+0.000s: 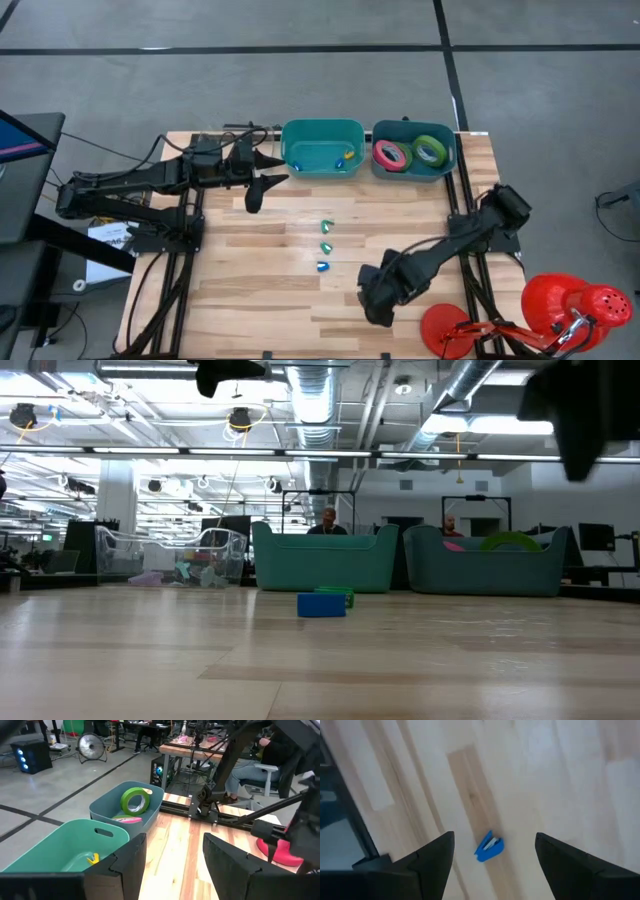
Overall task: Pick and place Stapler, Stapler remover, tape
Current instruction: Put the blue stapler into the green bin
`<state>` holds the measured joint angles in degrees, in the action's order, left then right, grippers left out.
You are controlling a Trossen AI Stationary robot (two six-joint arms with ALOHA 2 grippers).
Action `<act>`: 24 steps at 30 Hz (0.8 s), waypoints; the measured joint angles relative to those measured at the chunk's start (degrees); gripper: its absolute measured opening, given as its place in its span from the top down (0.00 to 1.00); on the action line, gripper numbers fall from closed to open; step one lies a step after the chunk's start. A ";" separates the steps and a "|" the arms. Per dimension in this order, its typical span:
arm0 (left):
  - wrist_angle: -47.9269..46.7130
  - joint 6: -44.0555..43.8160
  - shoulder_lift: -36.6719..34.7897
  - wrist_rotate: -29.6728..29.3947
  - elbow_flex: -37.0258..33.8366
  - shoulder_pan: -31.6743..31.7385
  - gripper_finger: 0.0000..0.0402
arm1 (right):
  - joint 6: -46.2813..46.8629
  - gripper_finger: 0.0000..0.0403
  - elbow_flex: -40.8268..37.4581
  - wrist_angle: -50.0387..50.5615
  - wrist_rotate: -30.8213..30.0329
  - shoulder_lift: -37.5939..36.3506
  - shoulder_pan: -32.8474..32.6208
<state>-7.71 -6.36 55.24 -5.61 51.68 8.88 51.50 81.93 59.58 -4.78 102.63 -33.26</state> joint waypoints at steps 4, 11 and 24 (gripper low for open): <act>-0.01 0.06 0.00 0.01 0.00 0.00 0.54 | 4.76 0.33 0.04 0.02 0.34 3.27 -1.39; -0.39 0.06 0.00 -0.07 0.00 0.02 0.54 | 11.17 0.33 0.03 0.54 2.22 7.84 -2.03; -0.45 -0.09 -0.02 -0.36 0.00 0.02 0.54 | 17.12 0.33 0.01 3.66 3.09 11.69 -3.12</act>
<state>-8.16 -6.45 55.22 -5.96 51.68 8.91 68.62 81.94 63.24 -1.70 114.31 -36.38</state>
